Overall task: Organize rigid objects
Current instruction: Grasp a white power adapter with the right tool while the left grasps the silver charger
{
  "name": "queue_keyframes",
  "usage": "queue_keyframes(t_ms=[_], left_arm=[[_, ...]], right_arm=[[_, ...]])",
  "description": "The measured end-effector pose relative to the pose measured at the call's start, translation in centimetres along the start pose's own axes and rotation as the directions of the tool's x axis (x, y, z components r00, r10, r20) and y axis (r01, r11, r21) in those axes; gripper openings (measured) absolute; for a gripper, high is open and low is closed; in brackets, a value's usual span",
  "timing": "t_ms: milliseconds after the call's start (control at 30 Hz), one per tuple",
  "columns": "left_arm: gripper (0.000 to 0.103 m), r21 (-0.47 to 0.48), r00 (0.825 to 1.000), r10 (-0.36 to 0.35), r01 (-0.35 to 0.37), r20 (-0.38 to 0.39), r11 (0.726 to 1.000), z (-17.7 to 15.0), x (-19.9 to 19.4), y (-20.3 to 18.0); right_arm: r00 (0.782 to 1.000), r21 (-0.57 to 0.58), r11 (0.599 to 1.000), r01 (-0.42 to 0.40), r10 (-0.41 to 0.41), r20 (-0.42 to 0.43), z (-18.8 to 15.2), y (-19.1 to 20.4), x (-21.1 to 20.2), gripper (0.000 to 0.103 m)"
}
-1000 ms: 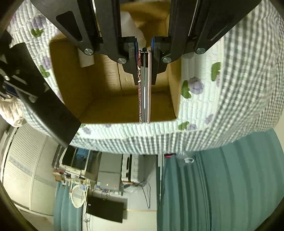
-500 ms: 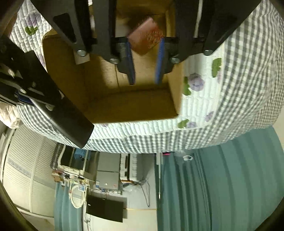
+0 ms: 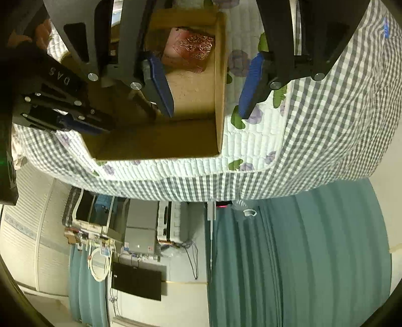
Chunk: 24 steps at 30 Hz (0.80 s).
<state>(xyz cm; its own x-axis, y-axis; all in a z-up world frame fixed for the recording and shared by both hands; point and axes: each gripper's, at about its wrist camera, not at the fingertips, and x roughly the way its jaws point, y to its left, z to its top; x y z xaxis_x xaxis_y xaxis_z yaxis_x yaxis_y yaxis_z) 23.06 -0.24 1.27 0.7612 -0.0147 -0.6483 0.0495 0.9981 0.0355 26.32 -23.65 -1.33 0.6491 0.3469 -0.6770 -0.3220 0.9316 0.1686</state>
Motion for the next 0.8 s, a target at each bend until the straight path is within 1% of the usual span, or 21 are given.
queue_keyframes(t_ms=[33, 67, 100, 133, 167, 200, 233, 267, 300, 333, 367, 433, 467, 533, 567, 600, 633, 700, 800], left_arm=[[0.059, -0.005, 1.000, -0.004, 0.004, 0.003, 1.000, 0.0, -0.6, 0.0], [0.063, -0.008, 1.000, -0.005, 0.005, 0.007, 1.000, 0.0, -1.1, 0.1], [0.075, -0.013, 1.000, -0.001, 0.001, 0.015, 1.000, 0.1, -1.8, 0.2], [0.083, -0.018, 0.999, 0.008, -0.007, 0.033, 1.000, 0.0, -2.9, 0.2], [0.086, -0.021, 0.999, 0.014, -0.012, 0.049, 1.000, 0.0, -3.8, 0.2], [0.091, -0.024, 0.998, 0.019, -0.018, 0.067, 1.000, -0.1, -5.1, 0.3], [0.096, -0.026, 0.997, 0.022, -0.020, 0.075, 0.999, -0.3, -6.1, 0.3], [0.097, -0.029, 0.997, 0.022, -0.020, 0.077, 0.999, -0.5, -6.8, 0.3], [0.099, -0.034, 0.997, 0.021, -0.018, 0.079, 0.999, -0.9, -8.0, 0.4], [0.099, -0.037, 0.997, 0.018, -0.015, 0.080, 0.999, -1.3, -8.8, 0.4], [0.099, -0.039, 0.997, 0.015, -0.012, 0.079, 0.999, -1.7, -9.6, 0.5], [0.100, -0.042, 0.997, 0.014, -0.011, 0.073, 0.999, -2.6, -10.7, 0.6], [0.100, -0.045, 0.998, 0.014, -0.011, 0.069, 0.999, -3.3, -11.3, 0.6], [0.103, -0.062, 0.997, 0.012, -0.007, 0.071, 0.998, -4.5, -12.1, 0.8], [0.103, -0.065, 0.998, 0.001, 0.003, 0.071, 0.998, -5.1, -12.3, 0.9], [0.103, -0.061, 0.998, -0.018, 0.021, 0.062, 0.998, -5.9, -12.4, 1.0], [0.103, -0.059, 0.998, -0.020, 0.023, 0.058, 0.998, -6.5, -12.4, 0.9], [0.103, -0.056, 0.999, -0.006, 0.008, 0.043, 0.998, -7.8, -12.1, 1.0], [0.103, -0.046, 1.000, 0.014, -0.013, 0.021, 0.999, -9.4, -11.1, 1.1]], right_arm=[[1.000, 0.006, 1.000, 0.014, -0.014, 0.006, 0.1, -0.1, -0.7, 0.047], [1.000, 0.013, 1.000, 0.019, -0.019, 0.010, 0.4, -0.3, -1.3, 0.053], [1.000, 0.021, 1.000, 0.024, -0.024, 0.019, 0.5, -0.4, -2.2, 0.056], [0.999, 0.021, 0.999, 0.034, -0.035, 0.024, 0.6, -0.5, -3.3, 0.056], [0.999, 0.016, 0.999, 0.044, -0.044, 0.024, 0.7, -0.4, -4.2, 0.056], [0.998, 0.007, 0.998, 0.064, -0.065, 0.024, 0.7, -0.3, -5.6, 0.059], [0.996, 0.002, 0.996, 0.088, -0.088, 0.031, 0.5, -0.2, -6.8, 0.067], [0.992, 0.000, 0.993, 0.115, -0.115, 0.040, 0.3, -0.1, -8.0, 0.074], [0.990, -0.001, 0.991, 0.134, -0.134, 0.046, 0.2, 0.0, -8.9, 0.086], [0.986, -0.001, 0.987, 0.158, -0.157, 0.055, -0.2, 0.1, -10.2, 0.091], [0.983, -0.002, 0.985, 0.170, -0.169, 0.066, -0.6, 0.4, -11.4, 0.091], [0.979, -0.007, 0.982, 0.188, -0.187, 0.077, -1.7, 0.9, -13.4, 0.097], [0.978, -0.014, 0.980, 0.197, -0.195, 0.076, -2.4, 1.2, -14.3, 0.098], [0.977, -0.027, 0.979, 0.204, -0.201, 0.073, -3.7, 1.8, -15.4, 0.103], [0.978, -0.036, 0.979, 0.199, -0.196, 0.069, -4.6, 2.2, -15.7, 0.103], [0.981, -0.044, 0.981, 0.189, -0.186, 0.059, -5.4, 2.4, -15.9, 0.103], [0.983, -0.044, 0.983, 0.181, -0.178, 0.049, -6.4, 2.7, -16.0, 0.103], [0.984, -0.039, 0.983, 0.178, -0.178, 0.025, -8.6, 3.1, -15.6, 0.103], [0.981, -0.052, 0.980, 0.191, -0.192, -0.018, -10.8, 3.8, -14.2, 0.103]])
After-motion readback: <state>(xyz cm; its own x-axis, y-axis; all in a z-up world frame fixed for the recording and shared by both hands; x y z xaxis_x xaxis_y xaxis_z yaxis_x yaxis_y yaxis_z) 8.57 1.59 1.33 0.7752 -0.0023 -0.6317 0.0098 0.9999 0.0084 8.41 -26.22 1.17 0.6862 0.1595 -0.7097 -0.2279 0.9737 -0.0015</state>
